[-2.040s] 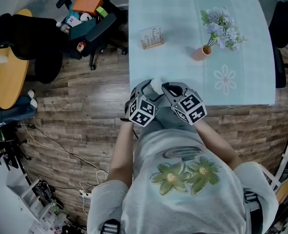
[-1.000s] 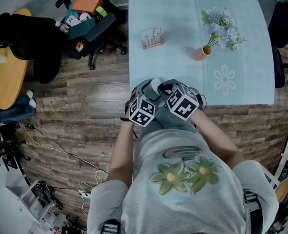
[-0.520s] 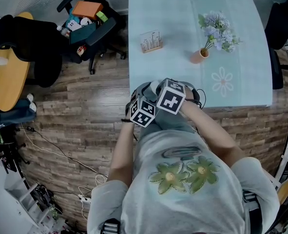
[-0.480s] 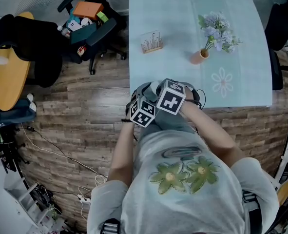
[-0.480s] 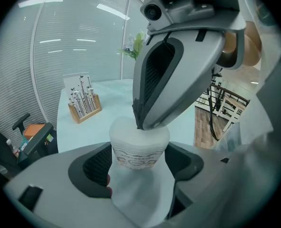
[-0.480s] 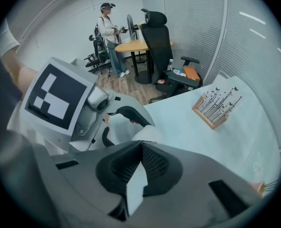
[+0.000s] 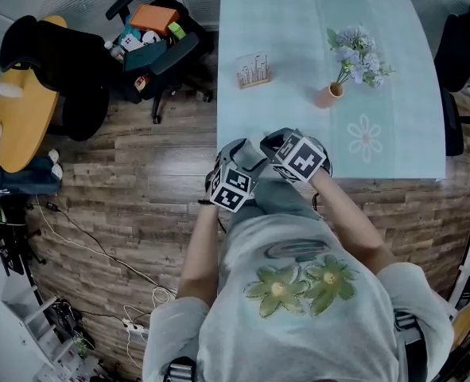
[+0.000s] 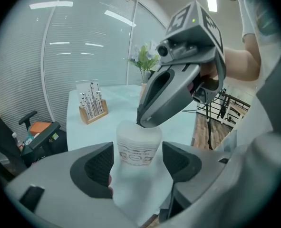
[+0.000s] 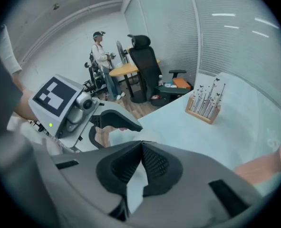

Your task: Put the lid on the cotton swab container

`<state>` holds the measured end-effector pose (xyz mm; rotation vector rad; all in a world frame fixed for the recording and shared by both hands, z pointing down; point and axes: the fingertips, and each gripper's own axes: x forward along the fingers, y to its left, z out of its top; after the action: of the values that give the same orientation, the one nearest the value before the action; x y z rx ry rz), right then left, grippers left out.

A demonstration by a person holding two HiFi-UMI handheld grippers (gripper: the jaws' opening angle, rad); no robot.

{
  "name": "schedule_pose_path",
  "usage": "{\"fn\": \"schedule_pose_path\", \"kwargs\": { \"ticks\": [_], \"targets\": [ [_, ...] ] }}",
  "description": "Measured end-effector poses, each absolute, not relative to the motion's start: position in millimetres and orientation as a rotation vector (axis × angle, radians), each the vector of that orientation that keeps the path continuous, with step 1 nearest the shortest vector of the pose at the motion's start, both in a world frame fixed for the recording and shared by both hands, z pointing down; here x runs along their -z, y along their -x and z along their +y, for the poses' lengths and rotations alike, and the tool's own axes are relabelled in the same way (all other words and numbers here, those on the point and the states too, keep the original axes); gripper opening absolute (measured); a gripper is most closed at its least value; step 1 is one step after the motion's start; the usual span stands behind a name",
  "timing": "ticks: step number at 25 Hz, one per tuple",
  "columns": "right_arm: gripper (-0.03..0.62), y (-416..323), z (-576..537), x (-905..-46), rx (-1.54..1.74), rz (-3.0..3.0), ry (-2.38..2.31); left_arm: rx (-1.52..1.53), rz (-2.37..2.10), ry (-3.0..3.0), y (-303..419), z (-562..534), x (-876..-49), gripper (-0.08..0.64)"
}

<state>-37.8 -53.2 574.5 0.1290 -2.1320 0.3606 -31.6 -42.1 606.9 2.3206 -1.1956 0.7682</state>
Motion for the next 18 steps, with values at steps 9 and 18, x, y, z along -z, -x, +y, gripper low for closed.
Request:
{"fn": "schedule_pose_path", "kwargs": {
  "ticks": [9,18],
  "targets": [
    [-0.002,27.8,-69.3,-534.3,-0.473,-2.468,-0.447,-0.514,-1.437,-2.331,50.8,-51.4,-540.7,0.222],
    [-0.002,20.0,-62.2,-502.1,-0.429,-2.621,-0.567,-0.405,-1.713,-2.272,68.6,-62.4,-502.2,0.000]
  ]
}}
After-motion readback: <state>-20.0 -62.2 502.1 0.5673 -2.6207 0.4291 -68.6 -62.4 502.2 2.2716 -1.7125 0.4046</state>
